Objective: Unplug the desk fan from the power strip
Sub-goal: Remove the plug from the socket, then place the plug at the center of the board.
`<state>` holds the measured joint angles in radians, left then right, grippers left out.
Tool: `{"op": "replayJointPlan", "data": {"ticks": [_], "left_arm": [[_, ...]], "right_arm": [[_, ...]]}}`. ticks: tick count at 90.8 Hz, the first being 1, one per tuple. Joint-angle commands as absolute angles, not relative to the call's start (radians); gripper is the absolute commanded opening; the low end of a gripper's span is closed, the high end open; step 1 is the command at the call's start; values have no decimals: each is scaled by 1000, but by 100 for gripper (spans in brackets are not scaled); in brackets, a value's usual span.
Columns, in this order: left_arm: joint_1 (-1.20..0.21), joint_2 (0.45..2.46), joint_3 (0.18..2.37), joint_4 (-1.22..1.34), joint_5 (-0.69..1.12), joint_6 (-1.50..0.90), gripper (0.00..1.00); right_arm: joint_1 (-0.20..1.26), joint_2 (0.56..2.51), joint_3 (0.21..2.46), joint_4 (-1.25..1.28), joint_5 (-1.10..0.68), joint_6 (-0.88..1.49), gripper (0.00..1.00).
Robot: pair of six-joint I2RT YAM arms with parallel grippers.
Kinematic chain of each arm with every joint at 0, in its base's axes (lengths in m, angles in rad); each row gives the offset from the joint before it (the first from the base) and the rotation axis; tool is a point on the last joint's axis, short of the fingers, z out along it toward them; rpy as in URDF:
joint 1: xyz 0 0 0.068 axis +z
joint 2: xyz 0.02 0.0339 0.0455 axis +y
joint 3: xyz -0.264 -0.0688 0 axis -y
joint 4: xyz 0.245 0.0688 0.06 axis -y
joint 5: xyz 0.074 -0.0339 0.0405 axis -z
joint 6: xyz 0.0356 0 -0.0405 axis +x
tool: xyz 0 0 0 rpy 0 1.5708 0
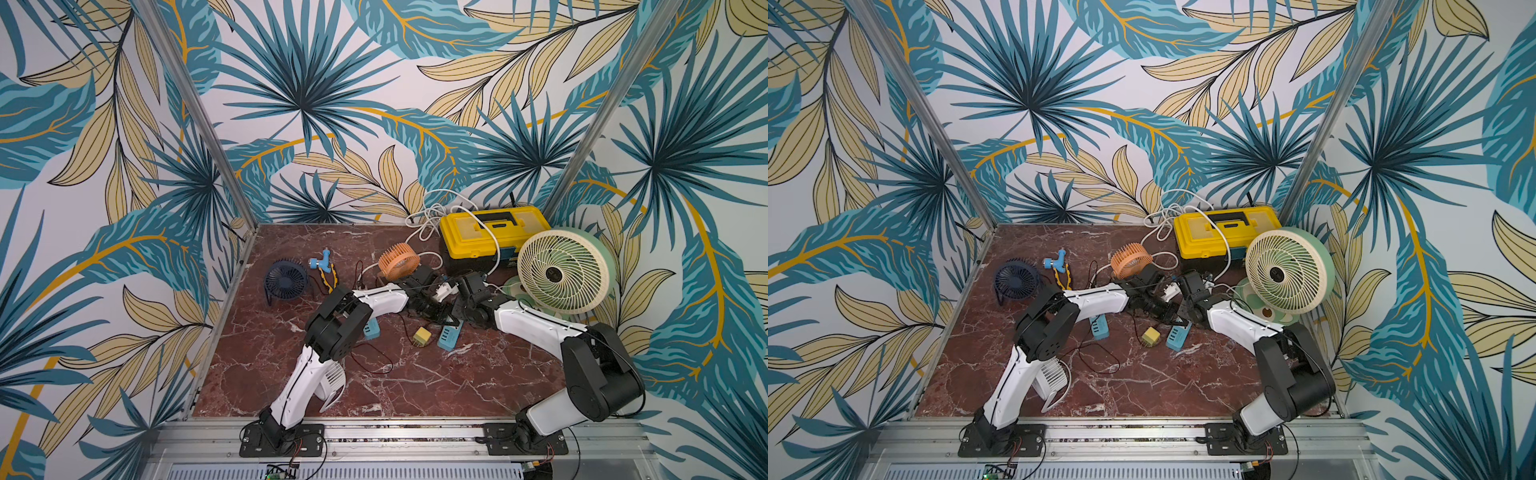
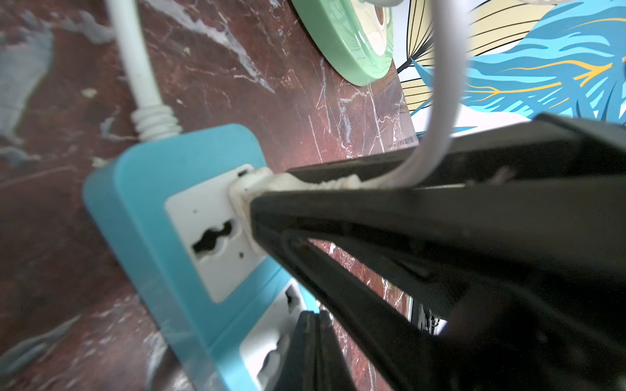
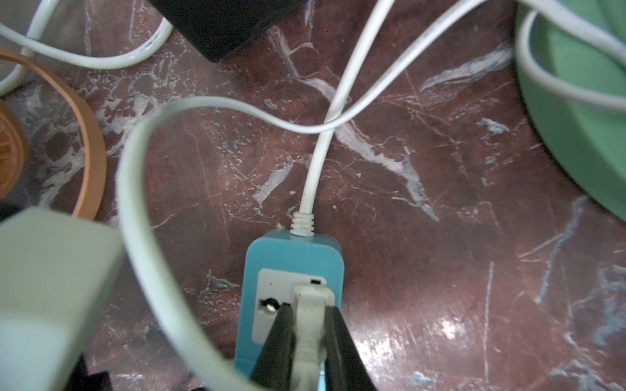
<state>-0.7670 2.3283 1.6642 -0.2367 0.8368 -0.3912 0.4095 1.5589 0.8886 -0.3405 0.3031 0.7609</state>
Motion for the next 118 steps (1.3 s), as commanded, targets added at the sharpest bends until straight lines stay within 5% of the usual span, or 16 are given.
{"op": "replayJointPlan", "data": {"ticks": [1,81,118], "left_arm": [[-774,2439,1644,-403,604,-355,7],[-772,2424,1660,-419,597,-364,8],[-739,2130,1578,-231,623,-372,20]], "right_arm": [[481,1564,958,-451,380,764,12],[429,1439,998,-486,270,637,12],[376,1524,1026,-410,44,607,13]]}}
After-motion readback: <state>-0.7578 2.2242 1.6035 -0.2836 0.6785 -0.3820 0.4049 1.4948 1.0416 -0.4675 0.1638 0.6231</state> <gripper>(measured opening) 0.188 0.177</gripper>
